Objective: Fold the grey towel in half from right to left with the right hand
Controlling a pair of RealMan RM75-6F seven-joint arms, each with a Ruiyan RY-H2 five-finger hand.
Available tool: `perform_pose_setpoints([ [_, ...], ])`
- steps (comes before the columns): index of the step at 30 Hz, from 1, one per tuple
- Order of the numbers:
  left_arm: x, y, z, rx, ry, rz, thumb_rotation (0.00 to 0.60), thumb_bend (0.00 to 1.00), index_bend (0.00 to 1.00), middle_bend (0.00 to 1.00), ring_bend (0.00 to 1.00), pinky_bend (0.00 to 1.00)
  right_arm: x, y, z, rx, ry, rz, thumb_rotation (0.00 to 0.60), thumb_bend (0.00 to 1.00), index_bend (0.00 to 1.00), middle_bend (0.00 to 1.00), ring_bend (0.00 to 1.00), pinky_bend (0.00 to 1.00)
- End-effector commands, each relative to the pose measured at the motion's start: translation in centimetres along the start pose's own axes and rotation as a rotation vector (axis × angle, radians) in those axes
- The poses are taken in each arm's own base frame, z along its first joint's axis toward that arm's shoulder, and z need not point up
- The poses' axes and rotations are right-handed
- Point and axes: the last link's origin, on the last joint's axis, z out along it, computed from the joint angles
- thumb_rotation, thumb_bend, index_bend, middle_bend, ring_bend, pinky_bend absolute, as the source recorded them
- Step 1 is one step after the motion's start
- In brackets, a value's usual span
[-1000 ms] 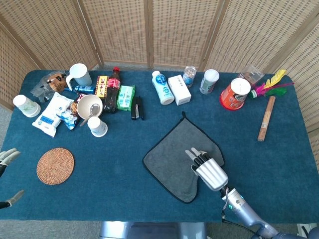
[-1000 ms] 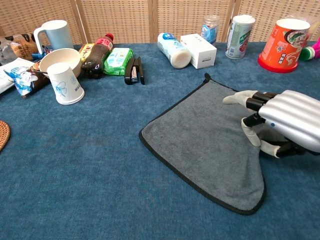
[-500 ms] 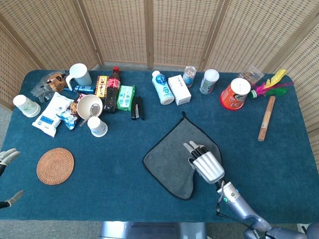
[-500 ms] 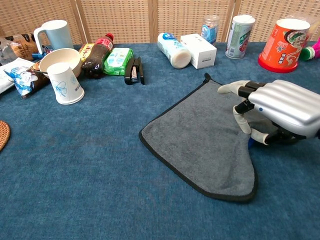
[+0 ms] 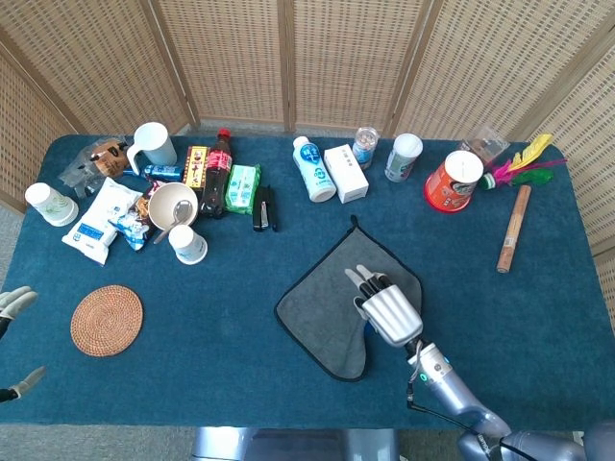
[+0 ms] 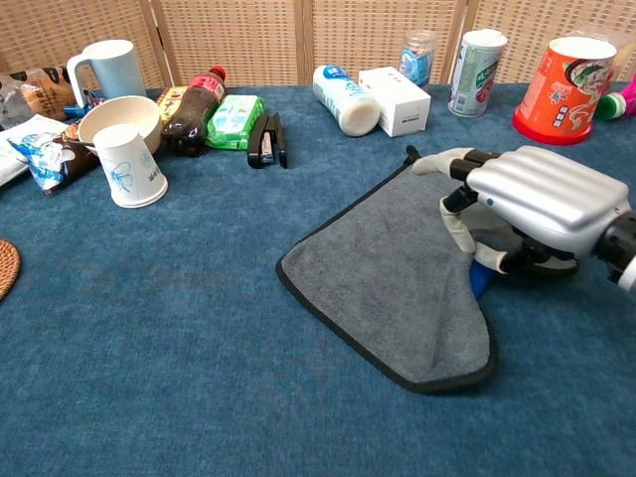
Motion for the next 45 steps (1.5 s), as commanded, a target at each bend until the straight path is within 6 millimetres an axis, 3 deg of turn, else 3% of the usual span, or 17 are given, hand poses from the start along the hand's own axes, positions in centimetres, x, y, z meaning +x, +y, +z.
perform_pose_setpoints([
  [1,0.0,0.0,0.0,0.0,-0.001,0.0,0.6,0.32,0.06,0.0,0.0,0.05,0.3,-0.4,0.5,0.005,0.004,0.002,0.6,0.61,0.66,0.13,0.12,0.3],
  [32,0.4,-0.1,0.0,-0.014,-0.013,-0.033,0.6,0.32,0.06,0.0,0.0,0.05,1.1,-3.4,5.8,-0.066,-0.002,0.007,0.6,0.62,0.66,0.14,0.12,0.31],
  [45,0.5,-0.3,0.0,-0.016,-0.023,-0.045,0.6,0.32,0.06,0.0,0.0,0.05,0.7,-3.0,7.8,-0.179,-0.022,0.022,0.6,0.62,0.66,0.14,0.13,0.31],
])
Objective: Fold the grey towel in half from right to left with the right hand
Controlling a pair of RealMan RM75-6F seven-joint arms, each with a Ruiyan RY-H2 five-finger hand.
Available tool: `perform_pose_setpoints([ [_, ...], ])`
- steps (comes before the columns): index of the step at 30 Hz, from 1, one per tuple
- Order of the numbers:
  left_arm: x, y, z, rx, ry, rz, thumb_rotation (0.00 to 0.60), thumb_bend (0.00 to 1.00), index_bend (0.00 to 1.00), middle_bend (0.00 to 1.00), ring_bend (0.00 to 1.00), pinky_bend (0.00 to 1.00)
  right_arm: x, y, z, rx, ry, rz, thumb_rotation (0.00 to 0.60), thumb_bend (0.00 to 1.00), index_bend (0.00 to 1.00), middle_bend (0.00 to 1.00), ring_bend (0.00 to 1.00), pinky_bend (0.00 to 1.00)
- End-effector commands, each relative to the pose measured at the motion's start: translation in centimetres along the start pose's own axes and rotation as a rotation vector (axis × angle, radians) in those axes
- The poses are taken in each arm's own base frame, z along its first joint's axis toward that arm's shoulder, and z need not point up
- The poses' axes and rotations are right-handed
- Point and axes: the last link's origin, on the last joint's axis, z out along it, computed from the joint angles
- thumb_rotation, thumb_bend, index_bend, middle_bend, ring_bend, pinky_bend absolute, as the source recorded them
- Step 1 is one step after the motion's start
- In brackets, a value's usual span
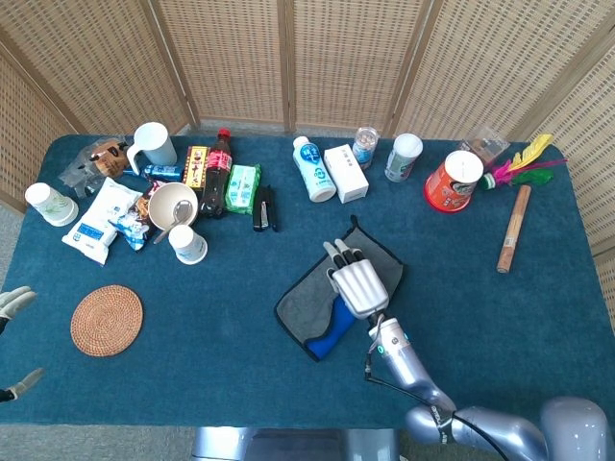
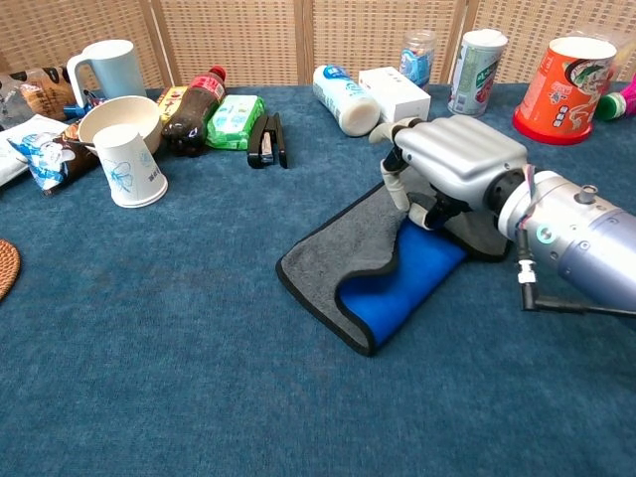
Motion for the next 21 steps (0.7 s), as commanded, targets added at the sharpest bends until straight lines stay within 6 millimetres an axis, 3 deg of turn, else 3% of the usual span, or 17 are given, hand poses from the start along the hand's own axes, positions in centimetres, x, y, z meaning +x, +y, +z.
perform_pose_setpoints([
  [1,0.0,0.0,0.0,-0.002,-0.001,-0.004,0.6,0.32,0.06,0.0,0.0,0.05,-0.2,-0.2,0.4,-0.032,-0.009,0.007,0.6,0.62,0.66,0.14,0.13,0.31],
  [21,0.2,-0.2,0.0,-0.005,-0.009,-0.011,0.6,0.32,0.06,0.0,0.0,0.05,0.0,-2.3,2.1,-0.062,-0.02,0.008,0.6,0.62,0.67,0.14,0.13,0.31],
])
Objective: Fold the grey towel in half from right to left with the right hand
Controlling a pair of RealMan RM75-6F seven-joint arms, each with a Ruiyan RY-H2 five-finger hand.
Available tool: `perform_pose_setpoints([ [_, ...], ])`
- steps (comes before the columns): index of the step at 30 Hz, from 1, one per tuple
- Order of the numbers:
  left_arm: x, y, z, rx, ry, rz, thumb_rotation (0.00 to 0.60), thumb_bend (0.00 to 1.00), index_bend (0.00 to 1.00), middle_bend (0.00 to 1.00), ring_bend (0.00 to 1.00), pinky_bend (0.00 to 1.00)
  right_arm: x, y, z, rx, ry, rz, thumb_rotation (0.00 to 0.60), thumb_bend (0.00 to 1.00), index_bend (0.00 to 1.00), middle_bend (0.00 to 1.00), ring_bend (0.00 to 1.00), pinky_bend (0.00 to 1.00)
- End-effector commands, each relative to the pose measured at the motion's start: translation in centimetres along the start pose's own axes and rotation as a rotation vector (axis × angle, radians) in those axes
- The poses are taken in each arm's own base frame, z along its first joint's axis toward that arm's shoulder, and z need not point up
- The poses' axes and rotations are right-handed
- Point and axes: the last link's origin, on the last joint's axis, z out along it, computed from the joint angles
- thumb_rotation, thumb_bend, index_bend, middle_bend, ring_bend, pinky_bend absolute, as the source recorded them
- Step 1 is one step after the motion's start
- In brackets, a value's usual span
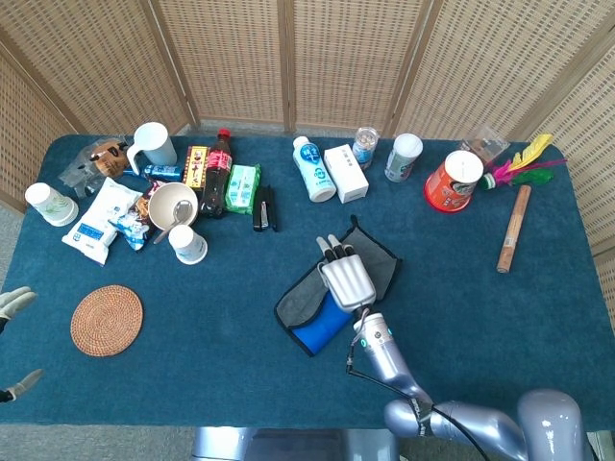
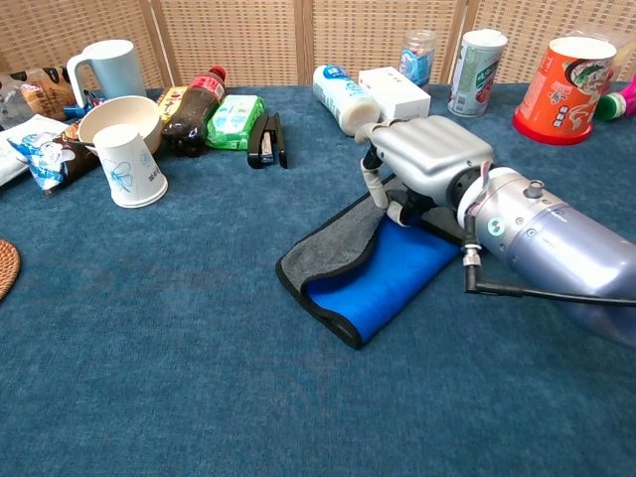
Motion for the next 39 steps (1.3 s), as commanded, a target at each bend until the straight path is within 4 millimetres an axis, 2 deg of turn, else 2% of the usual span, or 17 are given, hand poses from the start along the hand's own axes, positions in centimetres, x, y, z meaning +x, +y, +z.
perform_pose_setpoints([
  [1,0.0,0.0,0.0,0.0,-0.001,-0.001,0.6,0.32,0.06,0.0,0.0,0.05,0.1,-0.1,0.2,-0.013,0.005,0.009,0.6,0.62,0.67,0.14,0.13,0.31],
  [15,0.1,0.0,-0.1,-0.003,-0.004,-0.005,0.6,0.32,0.06,0.0,0.0,0.05,0.2,-0.3,1.1,-0.097,0.024,0.075,0.6,0.61,0.67,0.14,0.13,0.31],
  [24,0.2,-0.2,0.0,-0.002,-0.004,-0.009,0.6,0.32,0.06,0.0,0.0,0.05,-0.5,-0.2,1.4,-0.13,0.0,0.08,0.6,0.61,0.65,0.14,0.12,0.31],
  [26,0.2,-0.2,0.0,-0.002,-0.003,-0.01,0.6,0.32,0.06,0.0,0.0,0.05,-0.5,-0.2,1.4,-0.13,-0.004,0.098,0.6,0.6,0.57,0.13,0.12,0.31],
  [29,0.2,-0.2,0.0,-0.002,-0.006,-0.011,0.6,0.32,0.06,0.0,0.0,0.05,-0.5,-0.2,1.4,-0.128,-0.004,0.111,0.6,0.57,0.34,0.12,0.12,0.31],
  [30,0.2,-0.2,0.0,-0.002,-0.008,-0.011,0.6,0.32,0.06,0.0,0.0,0.05,-0.4,-0.2,1.4,-0.129,-0.001,0.123,0.6,0.52,0.25,0.12,0.12,0.31],
  [33,0.2,-0.2,0.0,-0.004,-0.009,-0.011,0.6,0.32,0.06,0.0,0.0,0.05,-0.1,-0.3,1.5,-0.135,0.019,0.153,0.6,0.39,0.06,0.11,0.12,0.31],
  [35,0.2,-0.1,0.0,-0.004,-0.009,-0.011,0.6,0.32,0.06,0.0,0.0,0.05,0.3,-0.4,1.5,-0.144,0.043,0.177,0.6,0.37,0.02,0.1,0.12,0.31],
  [37,0.1,-0.1,0.0,-0.006,-0.011,-0.011,0.6,0.32,0.06,0.0,0.0,0.05,0.5,-0.4,1.5,-0.156,0.062,0.187,0.6,0.28,0.0,0.1,0.12,0.31],
  [39,0.1,-0.1,0.0,-0.007,-0.013,-0.01,0.6,0.32,0.06,0.0,0.0,0.05,0.5,-0.4,1.5,-0.168,0.073,0.185,0.6,0.1,0.0,0.08,0.12,0.31],
])
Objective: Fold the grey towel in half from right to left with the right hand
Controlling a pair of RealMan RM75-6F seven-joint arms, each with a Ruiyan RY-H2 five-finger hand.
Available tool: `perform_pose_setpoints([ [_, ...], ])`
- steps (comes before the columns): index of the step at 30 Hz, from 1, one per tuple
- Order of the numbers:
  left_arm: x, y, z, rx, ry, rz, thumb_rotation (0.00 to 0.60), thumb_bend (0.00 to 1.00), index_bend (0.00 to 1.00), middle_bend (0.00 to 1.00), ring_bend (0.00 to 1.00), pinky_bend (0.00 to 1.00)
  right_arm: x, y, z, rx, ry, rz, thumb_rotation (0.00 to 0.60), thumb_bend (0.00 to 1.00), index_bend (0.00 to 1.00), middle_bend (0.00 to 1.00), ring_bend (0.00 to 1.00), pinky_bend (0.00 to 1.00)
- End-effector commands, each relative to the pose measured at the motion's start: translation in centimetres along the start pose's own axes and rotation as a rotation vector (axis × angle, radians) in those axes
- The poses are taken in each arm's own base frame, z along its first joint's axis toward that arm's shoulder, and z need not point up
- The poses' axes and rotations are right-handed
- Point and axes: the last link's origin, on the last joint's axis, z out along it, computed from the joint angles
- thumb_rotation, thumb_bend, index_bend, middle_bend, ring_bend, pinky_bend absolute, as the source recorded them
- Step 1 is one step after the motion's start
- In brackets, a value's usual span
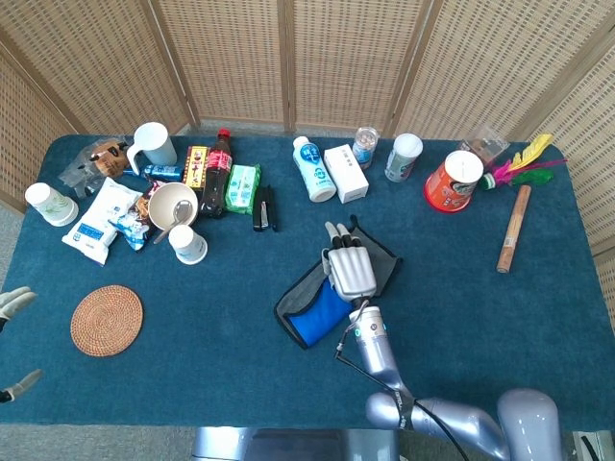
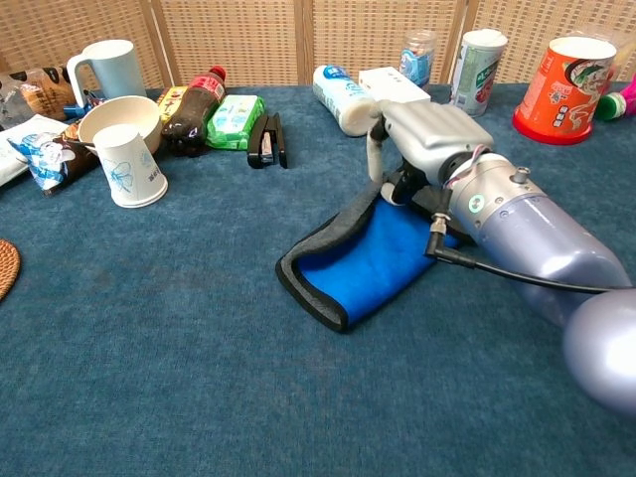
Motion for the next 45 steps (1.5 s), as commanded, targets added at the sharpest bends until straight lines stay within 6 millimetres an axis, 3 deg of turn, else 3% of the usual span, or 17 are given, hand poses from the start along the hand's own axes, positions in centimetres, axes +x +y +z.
perform_pose_setpoints([
  [1,0.0,0.0,0.0,-0.002,-0.002,0.001,0.6,0.32,0.06,0.0,0.0,0.05,0.1,0.0,0.0,-0.021,0.017,0.006,0.6,0.05,0.0,0.07,0.12,0.31],
  [6,0.0,0.0,0.0,-0.002,0.0,-0.001,0.6,0.32,0.06,0.0,0.0,0.05,0.0,0.2,0.0,-0.048,0.019,0.005,0.6,0.0,0.0,0.0,0.08,0.31],
  [20,0.0,0.0,0.0,0.0,-0.002,-0.002,0.6,0.32,0.06,0.0,0.0,0.05,1.9,0.1,-2.1,0.045,0.06,0.023,0.6,0.0,0.0,0.0,0.06,0.31],
  [29,-0.2,0.1,0.0,0.0,-0.007,0.004,0.6,0.32,0.06,0.0,0.0,0.05,2.4,2.6,-4.1,0.096,0.034,0.015,0.6,0.0,0.0,0.0,0.06,0.31],
  [36,-0.6,0.4,0.2,0.001,-0.019,0.014,0.6,0.32,0.06,0.0,0.0,0.05,2.1,5.6,-5.4,0.197,-0.017,-0.094,0.6,0.0,0.0,0.0,0.07,0.31],
  [45,-0.8,0.5,0.3,0.003,-0.026,0.019,0.6,0.32,0.06,0.0,0.0,0.05,0.9,6.4,-6.0,0.276,-0.002,-0.145,0.6,0.0,0.03,0.0,0.1,0.31],
])
